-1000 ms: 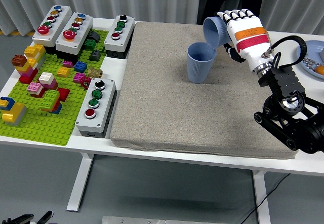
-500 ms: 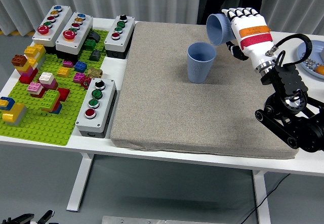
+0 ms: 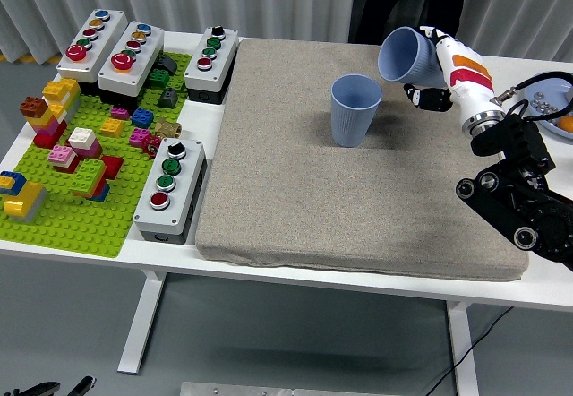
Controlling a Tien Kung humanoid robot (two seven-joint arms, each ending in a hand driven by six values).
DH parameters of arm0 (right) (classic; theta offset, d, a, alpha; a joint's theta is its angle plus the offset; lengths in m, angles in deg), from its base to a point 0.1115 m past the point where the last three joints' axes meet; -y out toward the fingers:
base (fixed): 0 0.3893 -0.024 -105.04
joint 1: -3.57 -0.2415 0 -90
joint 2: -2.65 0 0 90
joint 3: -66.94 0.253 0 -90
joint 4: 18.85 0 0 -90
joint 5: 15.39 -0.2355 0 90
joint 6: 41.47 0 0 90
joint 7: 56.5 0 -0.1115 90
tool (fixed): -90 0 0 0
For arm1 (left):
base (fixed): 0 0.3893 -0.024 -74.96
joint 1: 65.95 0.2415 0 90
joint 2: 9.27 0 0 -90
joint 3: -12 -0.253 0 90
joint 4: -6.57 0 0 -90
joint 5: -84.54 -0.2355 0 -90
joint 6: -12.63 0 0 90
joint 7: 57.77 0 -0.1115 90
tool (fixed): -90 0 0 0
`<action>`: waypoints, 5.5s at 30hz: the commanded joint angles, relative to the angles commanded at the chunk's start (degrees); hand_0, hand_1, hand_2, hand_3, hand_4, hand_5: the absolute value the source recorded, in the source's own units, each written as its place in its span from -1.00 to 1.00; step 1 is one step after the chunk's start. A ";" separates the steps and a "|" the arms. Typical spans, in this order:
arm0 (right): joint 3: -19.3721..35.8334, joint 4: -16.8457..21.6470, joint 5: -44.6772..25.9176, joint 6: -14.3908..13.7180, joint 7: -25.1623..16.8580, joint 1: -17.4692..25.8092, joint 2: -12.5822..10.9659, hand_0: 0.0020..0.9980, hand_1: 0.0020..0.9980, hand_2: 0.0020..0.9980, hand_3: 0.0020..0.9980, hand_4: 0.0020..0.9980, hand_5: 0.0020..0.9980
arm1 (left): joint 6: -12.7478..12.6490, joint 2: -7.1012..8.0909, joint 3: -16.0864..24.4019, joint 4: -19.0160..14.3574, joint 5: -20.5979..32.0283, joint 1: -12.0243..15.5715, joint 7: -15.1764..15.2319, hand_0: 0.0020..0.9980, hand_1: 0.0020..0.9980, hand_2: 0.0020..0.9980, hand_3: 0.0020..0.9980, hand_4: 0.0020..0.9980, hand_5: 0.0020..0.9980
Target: Pick cup pour cup place
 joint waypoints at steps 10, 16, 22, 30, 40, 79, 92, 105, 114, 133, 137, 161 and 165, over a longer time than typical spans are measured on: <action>10.91 1.57 -23.84 6.49 2.00 2.89 -0.50 0.57 0.34 0.09 0.13 0.25 -1.00 | 0.08 -0.14 -0.39 0.00 0.22 0.35 0.00 0.53 0.56 0.65 0.45 0.01 0.98; 14.63 2.56 -38.36 8.58 4.12 4.13 -0.71 0.56 0.34 0.09 0.13 0.24 -1.00 | 0.10 -0.24 -0.46 0.00 0.32 0.30 0.03 0.52 0.56 0.65 0.44 0.01 0.97; 15.07 4.75 -48.84 7.47 2.46 5.57 -0.80 0.56 0.34 0.09 0.12 0.23 -1.00 | 0.07 -0.41 -0.39 0.00 0.46 -0.02 0.10 0.53 0.56 0.65 0.44 0.01 0.97; 13.86 5.71 -46.27 5.48 -2.59 7.14 -0.88 0.56 0.34 0.09 0.12 0.23 -1.00 | 0.10 -0.71 -0.36 0.00 0.46 -0.45 0.08 0.52 0.56 0.65 0.44 0.01 0.97; 10.93 4.08 -46.59 2.84 -12.66 10.69 0.37 0.55 0.33 0.07 0.12 0.21 -1.00 | 0.19 -1.06 -0.70 0.00 0.56 -0.35 0.00 0.52 0.56 0.65 0.44 0.01 0.98; 5.64 -4.16 -48.82 1.33 -28.42 14.58 3.55 0.57 0.33 0.05 0.09 0.18 -1.00 | 0.35 -1.38 0.26 0.00 -1.21 -0.28 -0.39 0.53 0.56 0.65 0.45 0.01 1.00; 6.63 -2.38 -46.08 3.13 -25.01 14.31 2.68 0.69 0.52 0.46 0.65 0.50 -0.94 | 0.34 -1.33 0.13 0.00 -0.90 -0.43 -0.28 0.53 0.56 0.65 0.46 0.01 1.00; 7.13 -2.51 -45.62 3.87 -23.97 14.55 2.76 0.73 0.58 0.64 0.71 0.55 -0.92 | 0.35 -1.43 0.47 0.00 -1.29 -0.51 -0.38 0.53 0.56 0.65 0.45 0.01 1.00; 7.55 -2.47 -44.50 4.72 -23.10 14.61 2.63 0.76 0.64 0.75 0.77 0.57 -0.91 | 0.40 -1.39 0.24 0.00 -1.11 -0.43 -0.37 0.53 0.56 0.65 0.45 0.01 0.99; 8.04 -2.51 -42.51 6.13 -20.08 15.20 2.63 0.81 0.71 0.89 0.90 0.68 -0.82 | 0.46 -1.33 0.05 0.00 -1.20 0.07 -0.45 0.53 0.56 0.65 0.44 0.01 0.98; 8.16 -2.39 -42.49 6.15 -19.97 15.19 2.60 0.81 0.71 0.89 0.90 0.69 -0.81 | 0.45 -1.34 0.04 0.00 -1.15 0.01 -0.41 0.53 0.56 0.65 0.44 0.01 0.98; 9.81 2.41 -37.24 7.80 -14.93 17.74 -0.47 0.86 0.76 1.00 1.00 0.77 -0.72 | 0.43 -1.27 0.44 0.00 -1.25 -0.18 -0.36 0.52 0.56 0.64 0.43 0.01 0.97; 10.71 4.22 -36.27 7.85 -14.05 18.62 -1.39 0.86 0.76 1.00 1.00 0.77 -0.72 | 0.39 -1.27 0.61 0.00 -1.35 -0.13 -0.34 0.52 0.56 0.64 0.43 0.01 0.97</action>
